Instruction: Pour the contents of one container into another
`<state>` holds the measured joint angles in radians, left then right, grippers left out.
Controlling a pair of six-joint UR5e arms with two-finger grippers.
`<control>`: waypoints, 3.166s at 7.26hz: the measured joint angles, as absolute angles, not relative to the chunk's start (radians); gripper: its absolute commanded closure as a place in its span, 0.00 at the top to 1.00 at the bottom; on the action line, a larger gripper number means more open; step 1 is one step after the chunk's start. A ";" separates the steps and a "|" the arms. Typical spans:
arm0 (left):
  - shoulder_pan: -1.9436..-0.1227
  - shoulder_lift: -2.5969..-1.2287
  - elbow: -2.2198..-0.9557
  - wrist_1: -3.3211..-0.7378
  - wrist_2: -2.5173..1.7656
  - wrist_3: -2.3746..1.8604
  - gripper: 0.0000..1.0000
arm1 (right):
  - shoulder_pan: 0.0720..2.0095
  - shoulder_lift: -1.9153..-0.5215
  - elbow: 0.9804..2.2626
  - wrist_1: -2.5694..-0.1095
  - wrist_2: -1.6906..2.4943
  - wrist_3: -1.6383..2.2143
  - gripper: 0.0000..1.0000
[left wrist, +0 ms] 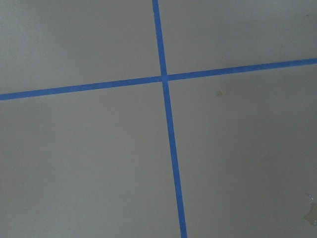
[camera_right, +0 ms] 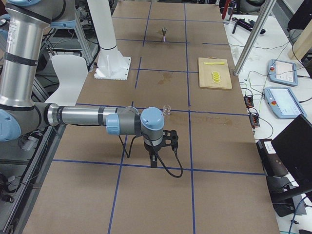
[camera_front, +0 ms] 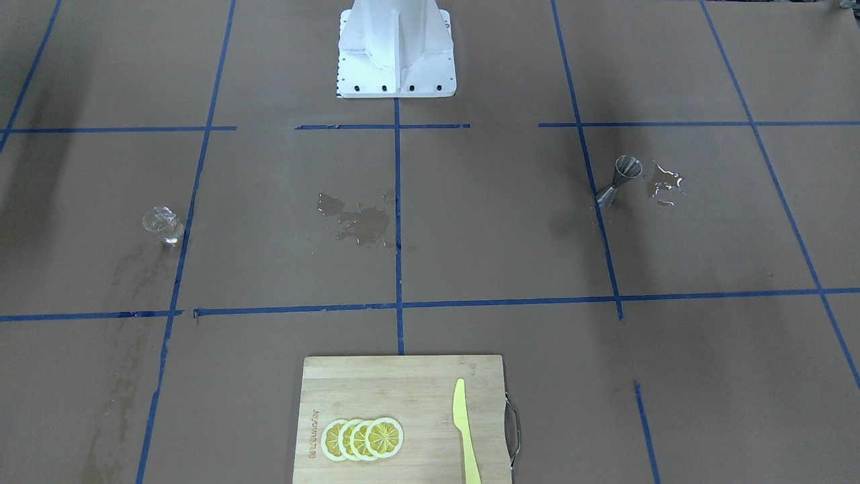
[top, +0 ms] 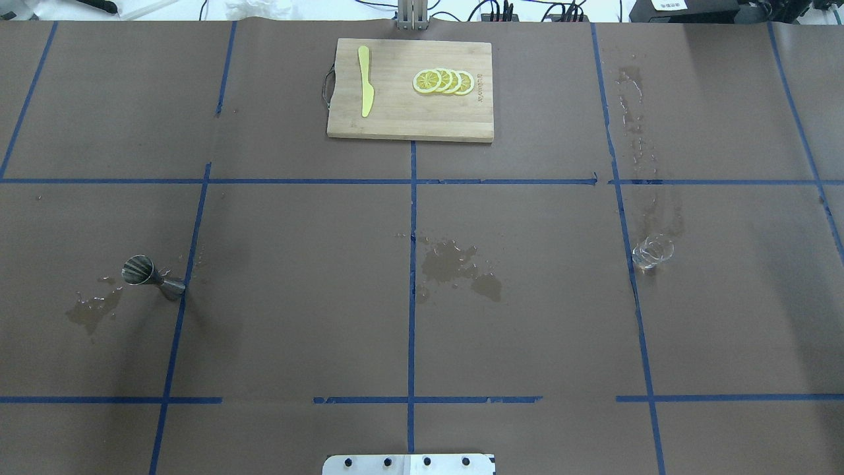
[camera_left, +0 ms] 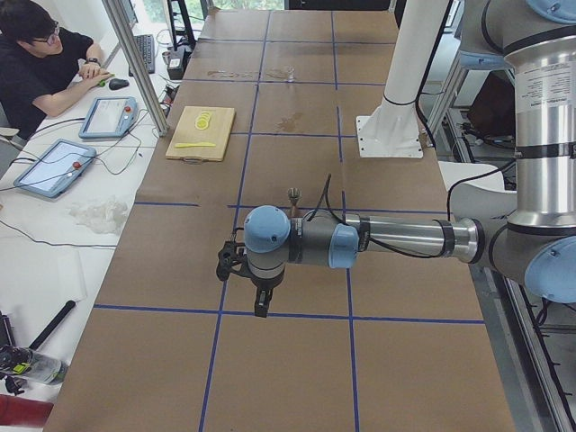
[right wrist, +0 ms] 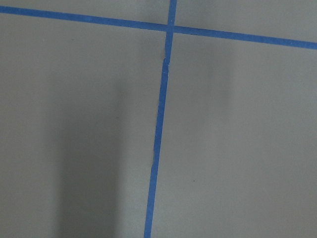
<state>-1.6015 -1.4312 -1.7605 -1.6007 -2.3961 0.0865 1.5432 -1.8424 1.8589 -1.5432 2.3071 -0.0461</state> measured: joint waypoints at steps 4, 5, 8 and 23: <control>-1.601 -1.435 -1.760 -1.628 -2.397 0.090 1.00 | 1.542 -1.835 1.861 -1.539 2.308 -0.042 1.00; -1.601 -1.436 -1.758 -1.654 -2.396 0.090 1.00 | 1.542 -1.835 1.861 -1.515 2.311 -0.039 1.00; -1.599 -1.437 -1.752 -1.702 -2.394 0.090 1.00 | 1.542 -1.832 1.858 -1.372 2.311 -0.033 1.00; -1.455 -1.509 -1.680 -2.635 -2.335 -0.201 1.00 | 1.541 -1.785 1.834 -1.305 2.312 -0.029 1.00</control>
